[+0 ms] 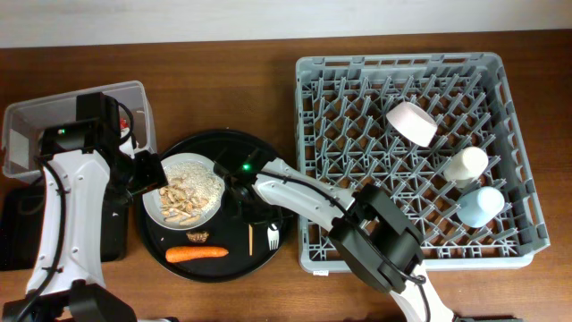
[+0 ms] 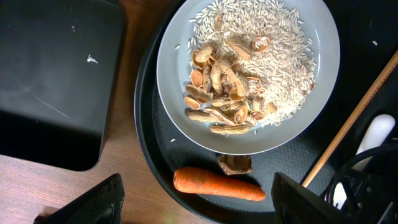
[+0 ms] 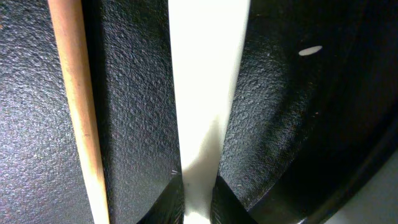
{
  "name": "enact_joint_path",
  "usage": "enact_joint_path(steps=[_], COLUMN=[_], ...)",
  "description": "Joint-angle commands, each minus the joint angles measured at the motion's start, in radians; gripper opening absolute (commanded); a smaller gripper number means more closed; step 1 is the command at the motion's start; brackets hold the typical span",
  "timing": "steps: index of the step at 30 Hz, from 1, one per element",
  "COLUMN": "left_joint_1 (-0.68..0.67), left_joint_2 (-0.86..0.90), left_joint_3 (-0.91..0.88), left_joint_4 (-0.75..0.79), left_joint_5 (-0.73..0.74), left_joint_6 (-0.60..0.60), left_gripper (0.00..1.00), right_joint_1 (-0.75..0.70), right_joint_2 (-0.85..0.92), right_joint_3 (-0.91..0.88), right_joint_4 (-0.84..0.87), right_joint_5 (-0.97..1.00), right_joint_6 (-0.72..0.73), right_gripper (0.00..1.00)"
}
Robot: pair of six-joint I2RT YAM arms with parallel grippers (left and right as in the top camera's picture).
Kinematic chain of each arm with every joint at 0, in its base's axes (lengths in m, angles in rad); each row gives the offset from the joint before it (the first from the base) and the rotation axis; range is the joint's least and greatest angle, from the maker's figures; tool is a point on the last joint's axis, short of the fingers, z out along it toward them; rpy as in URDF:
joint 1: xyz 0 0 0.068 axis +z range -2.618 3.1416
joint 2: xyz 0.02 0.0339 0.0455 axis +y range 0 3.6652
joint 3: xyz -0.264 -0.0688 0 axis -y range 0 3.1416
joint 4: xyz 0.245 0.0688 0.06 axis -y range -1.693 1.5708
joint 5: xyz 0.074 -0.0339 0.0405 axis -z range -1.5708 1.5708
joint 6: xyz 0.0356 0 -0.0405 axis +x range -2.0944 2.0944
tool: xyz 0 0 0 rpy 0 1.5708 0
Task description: Sort waste into correct bins and load items into the dishwasher rack
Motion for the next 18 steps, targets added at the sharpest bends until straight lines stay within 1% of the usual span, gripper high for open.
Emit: enact_joint_path(steps=[1,4,9,11,14,18], left_joint_1=[0.003,0.003,0.003,0.003,0.003,0.003], left_joint_2=[-0.018,-0.018,-0.018,-0.018,-0.018,-0.018], left_joint_3=[-0.007,-0.007,-0.007,-0.007,-0.007,-0.007], left_joint_4=[-0.001,-0.001,-0.001,0.002,0.003,0.003], left_joint_5=[-0.004,-0.004,-0.004,-0.004,-0.004,-0.004], left_joint_6=[-0.016,-0.016,-0.016,-0.016,-0.016,-0.016], left_gripper=[0.75,0.75,0.75,0.75,0.75,0.75], right_joint_1=[-0.015,-0.041,-0.124,-0.152,-0.187,-0.194], right_joint_2=[-0.087,-0.183,-0.344,-0.368,-0.362,-0.361], right_joint_3=[0.008,0.022,0.022,0.022,0.011,-0.056], right_joint_4=[-0.028,-0.058,-0.153,-0.183,-0.217,-0.165], right_joint_5=[0.030,0.031,0.112,0.124,0.129,0.131], right_joint_6=[-0.021,-0.077,-0.083,-0.117,-0.132,-0.131], right_gripper=[0.15,0.15,0.15,0.15,0.15,0.16])
